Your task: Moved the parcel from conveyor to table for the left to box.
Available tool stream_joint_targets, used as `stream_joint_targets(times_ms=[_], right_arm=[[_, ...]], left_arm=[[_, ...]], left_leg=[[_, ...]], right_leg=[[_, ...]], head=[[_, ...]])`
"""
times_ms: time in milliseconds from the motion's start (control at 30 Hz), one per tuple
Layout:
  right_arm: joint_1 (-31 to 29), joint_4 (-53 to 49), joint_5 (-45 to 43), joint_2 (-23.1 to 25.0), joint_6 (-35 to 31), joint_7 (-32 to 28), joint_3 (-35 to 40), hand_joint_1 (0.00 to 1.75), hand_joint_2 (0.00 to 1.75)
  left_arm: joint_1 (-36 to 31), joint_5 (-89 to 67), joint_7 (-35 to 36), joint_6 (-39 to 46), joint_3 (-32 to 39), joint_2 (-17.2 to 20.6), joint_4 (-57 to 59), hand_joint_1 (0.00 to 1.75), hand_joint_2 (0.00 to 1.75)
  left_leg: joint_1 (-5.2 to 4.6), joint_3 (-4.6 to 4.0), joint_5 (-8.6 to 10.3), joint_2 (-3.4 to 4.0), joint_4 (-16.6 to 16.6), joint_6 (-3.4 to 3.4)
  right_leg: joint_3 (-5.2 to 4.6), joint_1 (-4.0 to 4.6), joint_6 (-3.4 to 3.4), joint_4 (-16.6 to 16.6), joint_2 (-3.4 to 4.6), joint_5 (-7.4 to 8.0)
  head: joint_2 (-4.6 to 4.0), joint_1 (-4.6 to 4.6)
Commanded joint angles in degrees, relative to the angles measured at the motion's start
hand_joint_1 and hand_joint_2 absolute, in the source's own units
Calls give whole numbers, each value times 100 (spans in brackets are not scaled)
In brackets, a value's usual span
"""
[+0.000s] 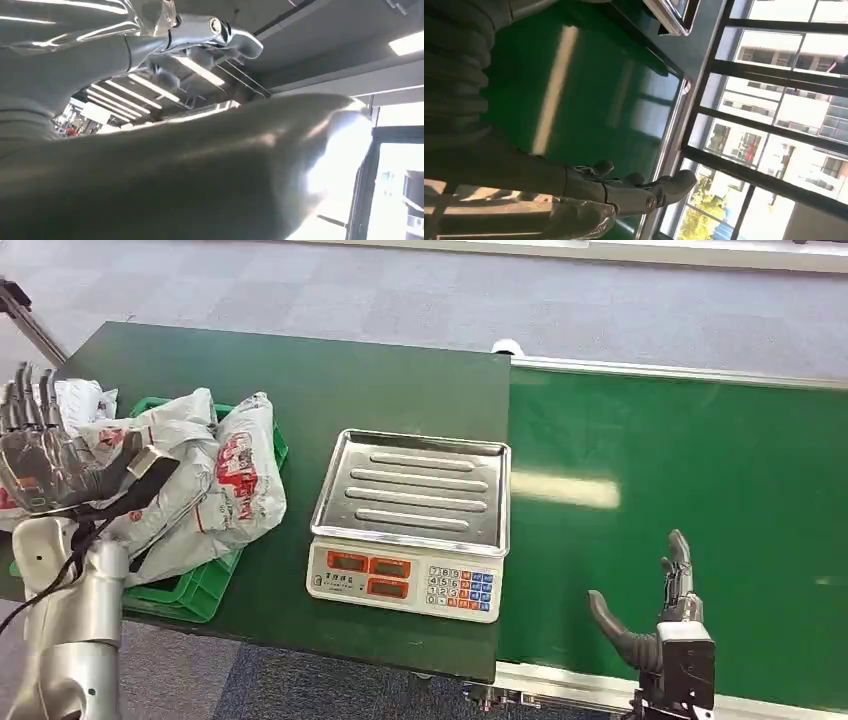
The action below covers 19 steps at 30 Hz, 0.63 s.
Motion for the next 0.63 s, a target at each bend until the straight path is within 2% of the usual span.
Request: stream_joint_targets(times_ms=[33, 100, 167, 233, 300, 333, 400, 500, 533, 567, 633], right_arm=[[-180, 373, 2, 32, 7, 19, 61, 0, 175], [-180, 373, 2, 32, 7, 19, 61, 0, 175], [-187, 374, 2, 15, 5, 19, 63, 0, 175], [-182, 368, 2, -10, 2, 19, 58, 0, 175], [-178, 360, 1, -28, -1, 19, 64, 0, 175], [-182, 362, -12, -35, -6, 20, 67, 0, 175], [-200, 381, -40, -59, -11, 18, 79, 0, 175], [-197, 391, -93, -85, -34, 2, 87, 0, 175], [-177, 373, -104, -96, -42, -4, 77, 0, 175], [-166, 359, -115, -103, -48, -13, 67, 0, 175], [-163, 353, -138, -112, -49, -29, 49, 0, 175]], left_arm=[[-278, 216, -529, 265, 620, -644, -344, 0, 0], [-278, 216, -529, 265, 620, -644, -344, 0, 0], [-310, 353, -847, 265, 726, -776, -483, 0, 0], [-337, 680, -1344, 265, 840, -978, -705, 0, 0], [-369, 836, -2120, 265, 1163, -1366, -1268, 0, 0], [-249, 1020, -2120, 265, 988, -1419, -1585, 0, 175], [20, 1512, -2120, 265, 566, -1494, -2149, 0, 175], [426, 2328, -2120, 265, -218, -1469, -2305, 0, 175], [585, 2928, -2120, 265, -641, -1407, -2241, 0, 175], [815, 3643, -2120, 265, -1347, -1096, -2222, 0, 175], [1096, 4222, -2120, 265, -1941, -1008, -2545, 0, 175]], left_leg=[[4, 1, 1, -7, 0, 4], [3, 5, 1, -7, -1, 4], [5, 10, 2, -4, -5, 5], [4, 4, 1, -6, -1, 3], [3, -3, 1, -9, 2, 2], [4, 1, 0, -9, 1, 4], [6, -1, -2, -12, 4, 6], [4, 11, -7, 1, -1, 9], [2, 12, -4, -3, -5, 7], [-2, 10, -1, -7, -8, 5], [-2, 9, 3, -24, -8, 4]], right_leg=[[9, 6, -1, -7, -14, 0], [13, 5, -1, -8, -14, 0], [19, 7, -3, -13, -14, 2], [13, 6, -3, -7, -14, 0], [5, 5, -1, -4, -13, 1], [10, 6, -2, -7, -15, 0], [10, 7, 0, -8, -15, -1], [22, 7, 1, -15, -9, -1], [22, 4, 0, -15, -11, -1], [18, 0, 0, -12, -15, -2], [19, -1, -1, -13, -30, -4]], head=[[0, 2], [0, 4], [0, 2], [0, 2], [0, 2], [0, 0], [0, 2], [0, 4], [0, 0], [0, 0], [0, 0]])
